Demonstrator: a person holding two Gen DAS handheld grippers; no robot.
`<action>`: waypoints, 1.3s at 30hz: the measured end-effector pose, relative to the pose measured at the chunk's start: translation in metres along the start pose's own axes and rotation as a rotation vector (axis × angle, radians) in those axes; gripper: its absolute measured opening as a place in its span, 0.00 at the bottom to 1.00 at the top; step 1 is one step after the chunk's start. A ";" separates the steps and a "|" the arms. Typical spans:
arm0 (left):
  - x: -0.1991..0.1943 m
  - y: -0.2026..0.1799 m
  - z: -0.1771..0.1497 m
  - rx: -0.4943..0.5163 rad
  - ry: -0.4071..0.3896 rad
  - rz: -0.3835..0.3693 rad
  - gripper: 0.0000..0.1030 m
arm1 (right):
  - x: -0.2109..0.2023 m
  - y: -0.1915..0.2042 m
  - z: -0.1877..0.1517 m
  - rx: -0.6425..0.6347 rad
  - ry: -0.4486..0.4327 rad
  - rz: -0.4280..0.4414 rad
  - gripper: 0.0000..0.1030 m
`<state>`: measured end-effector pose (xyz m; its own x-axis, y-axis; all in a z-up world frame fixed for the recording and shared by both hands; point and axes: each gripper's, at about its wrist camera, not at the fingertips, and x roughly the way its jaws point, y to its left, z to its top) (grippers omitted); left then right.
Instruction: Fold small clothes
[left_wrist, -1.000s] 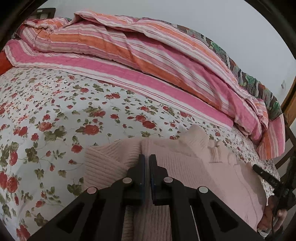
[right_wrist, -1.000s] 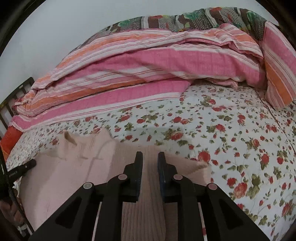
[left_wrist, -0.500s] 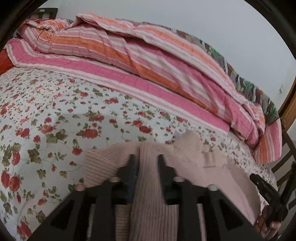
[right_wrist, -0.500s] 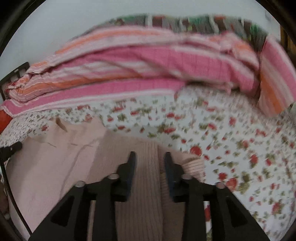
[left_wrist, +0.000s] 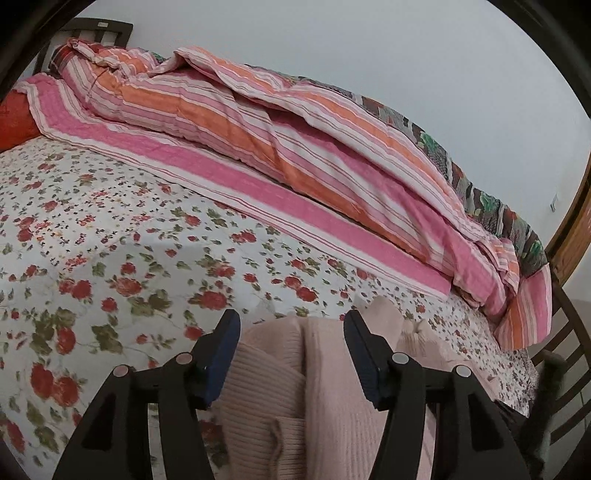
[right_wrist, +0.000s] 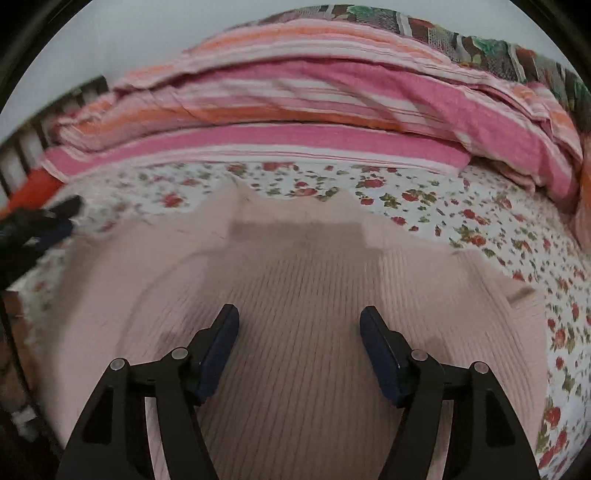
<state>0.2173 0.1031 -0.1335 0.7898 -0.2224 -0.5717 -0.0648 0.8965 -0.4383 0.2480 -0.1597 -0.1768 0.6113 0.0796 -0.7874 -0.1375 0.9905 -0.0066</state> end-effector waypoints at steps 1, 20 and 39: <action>-0.001 0.002 0.000 0.000 0.002 -0.003 0.54 | 0.008 0.000 0.005 0.001 0.034 -0.031 0.64; -0.007 -0.007 -0.009 0.130 0.037 -0.057 0.58 | -0.039 0.017 -0.018 -0.047 0.038 -0.089 0.59; -0.071 -0.011 -0.062 0.146 0.133 -0.069 0.58 | -0.088 0.021 -0.120 -0.082 -0.014 -0.019 0.58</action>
<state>0.1236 0.0856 -0.1313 0.7011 -0.3256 -0.6344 0.0837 0.9211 -0.3802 0.0977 -0.1593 -0.1818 0.6253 0.0627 -0.7779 -0.1885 0.9794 -0.0725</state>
